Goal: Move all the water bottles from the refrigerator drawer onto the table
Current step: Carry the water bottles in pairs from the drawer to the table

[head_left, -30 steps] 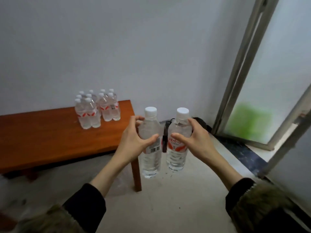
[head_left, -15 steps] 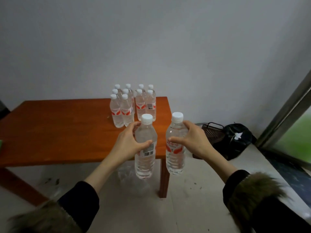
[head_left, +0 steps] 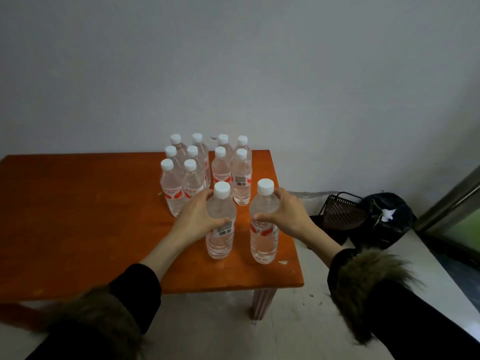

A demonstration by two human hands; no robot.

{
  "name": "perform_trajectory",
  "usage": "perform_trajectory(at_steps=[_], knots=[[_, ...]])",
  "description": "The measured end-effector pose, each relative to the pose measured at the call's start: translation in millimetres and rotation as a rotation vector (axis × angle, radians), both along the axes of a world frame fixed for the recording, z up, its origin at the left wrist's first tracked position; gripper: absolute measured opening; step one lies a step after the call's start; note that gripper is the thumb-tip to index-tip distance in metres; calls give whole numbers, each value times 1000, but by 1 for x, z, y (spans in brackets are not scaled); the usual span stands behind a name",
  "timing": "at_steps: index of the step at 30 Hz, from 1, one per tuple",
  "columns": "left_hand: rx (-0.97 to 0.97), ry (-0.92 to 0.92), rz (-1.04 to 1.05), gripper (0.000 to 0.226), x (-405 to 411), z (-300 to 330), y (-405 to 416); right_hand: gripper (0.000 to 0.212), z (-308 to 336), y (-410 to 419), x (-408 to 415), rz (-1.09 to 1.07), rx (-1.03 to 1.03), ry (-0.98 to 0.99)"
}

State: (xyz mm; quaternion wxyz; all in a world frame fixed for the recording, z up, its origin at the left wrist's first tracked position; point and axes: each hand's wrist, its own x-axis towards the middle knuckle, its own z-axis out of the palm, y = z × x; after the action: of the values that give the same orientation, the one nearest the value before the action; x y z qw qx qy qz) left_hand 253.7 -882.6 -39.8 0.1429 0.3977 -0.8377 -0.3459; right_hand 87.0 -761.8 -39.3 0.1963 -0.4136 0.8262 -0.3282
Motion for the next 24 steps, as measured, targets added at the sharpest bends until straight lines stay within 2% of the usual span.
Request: perform_trajectory(at_steps=[9,18,20,24], knots=[[74,-29,-63,82,-52,-35,-70,62,-39,-78,-34,46,73,85],[136,50,-122,52,-77,-51,-108,53,-54,-119,-53,66,63,49],[158,69,-113,53,-82,-53,-112,47,-54,-124,-54,77,26,36],[112,47,-86,60,-86,-56,-120,53,-59,-131,-54,58,33,30]])
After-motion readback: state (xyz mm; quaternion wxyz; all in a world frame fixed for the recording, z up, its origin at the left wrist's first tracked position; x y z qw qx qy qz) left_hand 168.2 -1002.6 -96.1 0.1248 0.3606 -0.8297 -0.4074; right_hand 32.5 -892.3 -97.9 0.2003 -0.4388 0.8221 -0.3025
